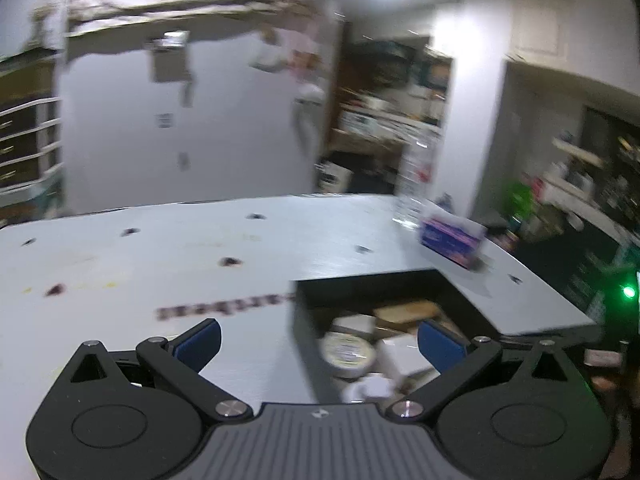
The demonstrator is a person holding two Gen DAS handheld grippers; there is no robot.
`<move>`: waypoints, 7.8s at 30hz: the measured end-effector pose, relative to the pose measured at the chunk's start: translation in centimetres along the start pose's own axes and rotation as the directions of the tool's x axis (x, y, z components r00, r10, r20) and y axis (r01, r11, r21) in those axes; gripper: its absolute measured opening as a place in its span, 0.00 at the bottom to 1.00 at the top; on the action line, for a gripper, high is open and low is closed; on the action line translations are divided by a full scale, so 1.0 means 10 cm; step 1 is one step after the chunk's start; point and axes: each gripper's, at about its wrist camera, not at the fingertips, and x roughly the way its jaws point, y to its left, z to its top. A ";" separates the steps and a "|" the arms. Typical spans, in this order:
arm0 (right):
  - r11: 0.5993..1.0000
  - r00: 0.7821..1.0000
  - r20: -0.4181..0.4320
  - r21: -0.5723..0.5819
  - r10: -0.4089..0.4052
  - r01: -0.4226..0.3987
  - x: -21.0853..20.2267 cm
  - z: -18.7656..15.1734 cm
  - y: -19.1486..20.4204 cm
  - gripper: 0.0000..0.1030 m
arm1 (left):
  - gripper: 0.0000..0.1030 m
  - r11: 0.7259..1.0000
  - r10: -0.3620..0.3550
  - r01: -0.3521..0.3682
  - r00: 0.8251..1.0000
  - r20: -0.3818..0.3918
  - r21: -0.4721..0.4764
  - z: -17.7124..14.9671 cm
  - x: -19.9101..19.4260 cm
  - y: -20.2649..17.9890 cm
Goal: Organize rigid objects
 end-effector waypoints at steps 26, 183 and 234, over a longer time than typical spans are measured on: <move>1.000 1.000 -0.013 -0.010 -0.008 0.008 0.04 -0.01 0.04 0.06 | 0.57 0.858 0.415 -0.444 0.896 -0.159 -0.260 -0.69 0.07 1.27; 0.991 0.912 0.411 -0.117 -0.005 0.058 -1.84 -0.78 0.22 0.97 | 1.00 0.974 0.225 -0.223 0.969 0.105 -0.034 -0.65 -0.96 -0.53; 0.989 0.911 0.413 -0.133 -0.002 0.063 -1.88 -0.84 0.27 0.97 | 1.00 0.972 0.237 -0.234 0.963 0.126 -0.033 -0.73 -1.10 -0.54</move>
